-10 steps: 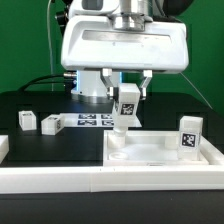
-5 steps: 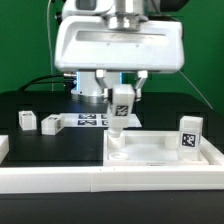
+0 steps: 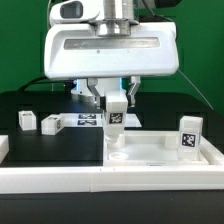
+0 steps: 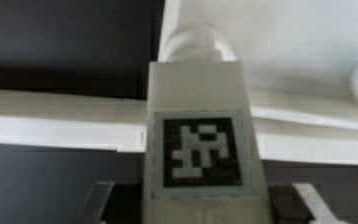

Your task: Assemble square table

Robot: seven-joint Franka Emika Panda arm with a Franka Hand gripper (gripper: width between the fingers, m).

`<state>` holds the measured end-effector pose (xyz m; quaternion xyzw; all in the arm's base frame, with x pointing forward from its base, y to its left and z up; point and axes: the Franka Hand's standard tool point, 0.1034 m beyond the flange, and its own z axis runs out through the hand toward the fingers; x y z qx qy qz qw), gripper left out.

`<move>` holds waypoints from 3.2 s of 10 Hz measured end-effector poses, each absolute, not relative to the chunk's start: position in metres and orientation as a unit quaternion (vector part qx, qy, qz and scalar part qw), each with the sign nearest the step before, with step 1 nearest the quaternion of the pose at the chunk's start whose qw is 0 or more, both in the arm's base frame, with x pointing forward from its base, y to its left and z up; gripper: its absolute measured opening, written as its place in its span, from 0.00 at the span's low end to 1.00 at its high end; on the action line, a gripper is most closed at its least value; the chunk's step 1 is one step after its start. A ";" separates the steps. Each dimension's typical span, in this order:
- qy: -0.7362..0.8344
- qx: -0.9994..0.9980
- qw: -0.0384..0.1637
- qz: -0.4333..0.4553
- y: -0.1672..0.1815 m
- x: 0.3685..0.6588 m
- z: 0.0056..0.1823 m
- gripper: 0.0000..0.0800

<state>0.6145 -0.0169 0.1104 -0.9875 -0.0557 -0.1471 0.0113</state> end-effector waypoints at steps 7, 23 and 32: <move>-0.062 -0.975 -0.021 -0.210 -0.029 0.616 0.108 0.36; -0.067 -0.968 -0.026 -0.239 -0.012 0.612 0.098 0.36; -0.068 -0.971 -0.016 -0.230 -0.003 0.611 0.086 0.36</move>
Offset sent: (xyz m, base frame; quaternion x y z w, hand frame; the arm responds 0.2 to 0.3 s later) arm 0.0011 0.0042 0.0011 0.0360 0.0498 0.0241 0.9978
